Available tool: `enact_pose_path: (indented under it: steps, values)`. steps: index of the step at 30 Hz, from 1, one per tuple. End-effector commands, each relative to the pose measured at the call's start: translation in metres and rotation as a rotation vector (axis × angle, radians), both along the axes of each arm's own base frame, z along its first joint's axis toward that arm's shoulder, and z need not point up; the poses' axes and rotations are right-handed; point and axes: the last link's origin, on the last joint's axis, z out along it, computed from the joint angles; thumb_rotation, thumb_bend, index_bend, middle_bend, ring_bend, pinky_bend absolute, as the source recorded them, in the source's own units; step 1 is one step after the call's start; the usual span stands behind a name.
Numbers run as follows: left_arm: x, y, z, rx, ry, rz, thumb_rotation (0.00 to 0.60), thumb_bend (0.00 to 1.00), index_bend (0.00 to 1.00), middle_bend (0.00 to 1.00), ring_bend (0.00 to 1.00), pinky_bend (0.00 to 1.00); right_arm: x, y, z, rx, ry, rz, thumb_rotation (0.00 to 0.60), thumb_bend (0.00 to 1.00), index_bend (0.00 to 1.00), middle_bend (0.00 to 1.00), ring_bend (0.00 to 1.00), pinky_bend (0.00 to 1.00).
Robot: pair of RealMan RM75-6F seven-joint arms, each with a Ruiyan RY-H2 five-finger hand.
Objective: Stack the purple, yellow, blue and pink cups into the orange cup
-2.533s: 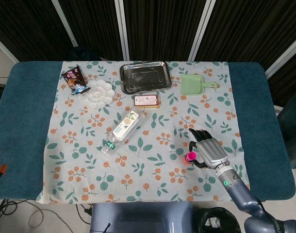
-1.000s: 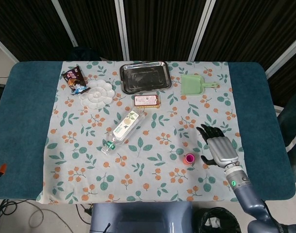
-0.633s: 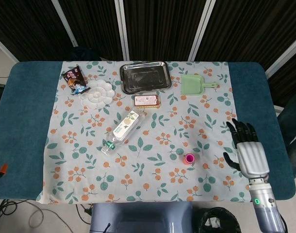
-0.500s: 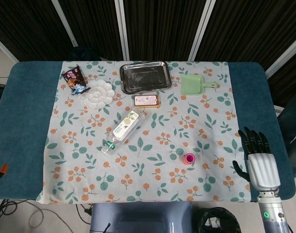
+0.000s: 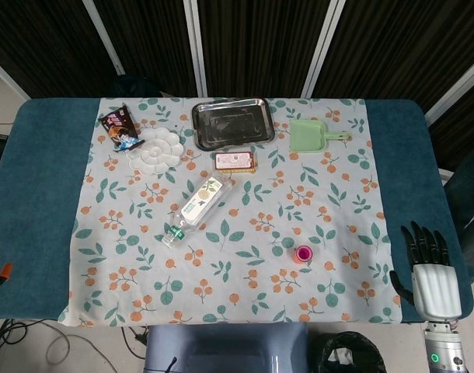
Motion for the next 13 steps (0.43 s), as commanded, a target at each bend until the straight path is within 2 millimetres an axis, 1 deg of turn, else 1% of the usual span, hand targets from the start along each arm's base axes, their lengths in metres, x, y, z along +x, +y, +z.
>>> enact_pose_path:
  steps: [1, 13]
  values:
    - [-0.0001, 0.0000, -0.0001, -0.001, 0.003, -0.001, 0.600, 0.22, 0.17, 0.07, 0.01, 0.00, -0.0030, 0.0025, -0.0031, 0.009, -0.019, -0.002, 0.600, 0.39, 0.00, 0.00, 0.02, 0.04]
    - [0.0009, 0.0009, -0.0012, -0.008, 0.009, -0.011, 0.600, 0.22, 0.17, 0.07, 0.01, 0.00, 0.0002, 0.0090, 0.0018, 0.075, -0.022, -0.001, 0.600, 0.40, 0.00, 0.00, 0.02, 0.03]
